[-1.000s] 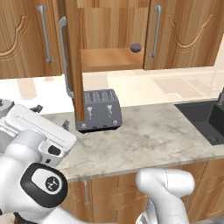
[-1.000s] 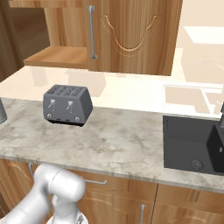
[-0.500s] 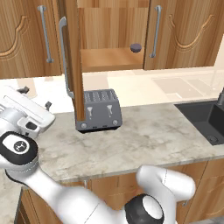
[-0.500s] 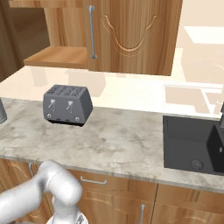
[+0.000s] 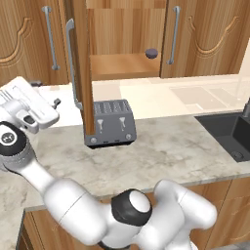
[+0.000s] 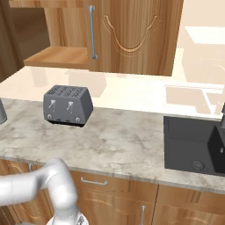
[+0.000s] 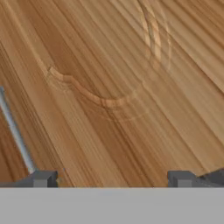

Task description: Pick the eggplant, carrot from the counter and place them in the cabinet. Then close the cabinet.

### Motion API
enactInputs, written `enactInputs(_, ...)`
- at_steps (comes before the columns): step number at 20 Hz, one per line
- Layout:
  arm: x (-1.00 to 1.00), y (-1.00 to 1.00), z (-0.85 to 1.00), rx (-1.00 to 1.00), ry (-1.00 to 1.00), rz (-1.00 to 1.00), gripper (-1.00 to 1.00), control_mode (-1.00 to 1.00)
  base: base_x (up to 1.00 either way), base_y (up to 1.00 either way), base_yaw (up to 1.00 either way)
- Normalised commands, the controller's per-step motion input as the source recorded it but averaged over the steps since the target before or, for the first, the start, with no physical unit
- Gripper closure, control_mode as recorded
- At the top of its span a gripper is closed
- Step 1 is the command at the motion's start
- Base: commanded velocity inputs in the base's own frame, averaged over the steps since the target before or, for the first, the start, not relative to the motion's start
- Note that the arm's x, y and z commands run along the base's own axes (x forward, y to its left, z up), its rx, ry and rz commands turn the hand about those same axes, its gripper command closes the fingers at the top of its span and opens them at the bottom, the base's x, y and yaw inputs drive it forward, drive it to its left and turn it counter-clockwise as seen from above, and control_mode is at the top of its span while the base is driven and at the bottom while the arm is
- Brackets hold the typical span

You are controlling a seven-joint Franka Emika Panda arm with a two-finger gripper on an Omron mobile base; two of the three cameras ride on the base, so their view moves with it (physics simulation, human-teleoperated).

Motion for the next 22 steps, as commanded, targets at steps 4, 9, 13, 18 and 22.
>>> enactInputs(4, 0.00, -0.80, 0.02, 0.01, 0.01, -0.22, -1.00, -1.00, 0.00, 0.00, 0.00)
enactInputs(9, 0.00, -1.00, 0.14, 0.00, 0.02, -0.07, -1.00, -1.00, 0.00, 0.00, 0.00)
enactInputs(13, -0.04, -1.00, 0.25, 0.00, 0.01, 0.00, -1.00, -1.00, 0.00, 0.00, 0.00)
enactInputs(18, -0.18, -1.00, 0.17, 0.01, 0.00, 0.00, -1.00, -1.00, 0.00, 0.00, 0.00)
enactInputs(22, 0.03, -1.00, 0.08, 0.00, -0.01, 0.02, -1.00, -1.00, 0.00, 0.00, 0.00)
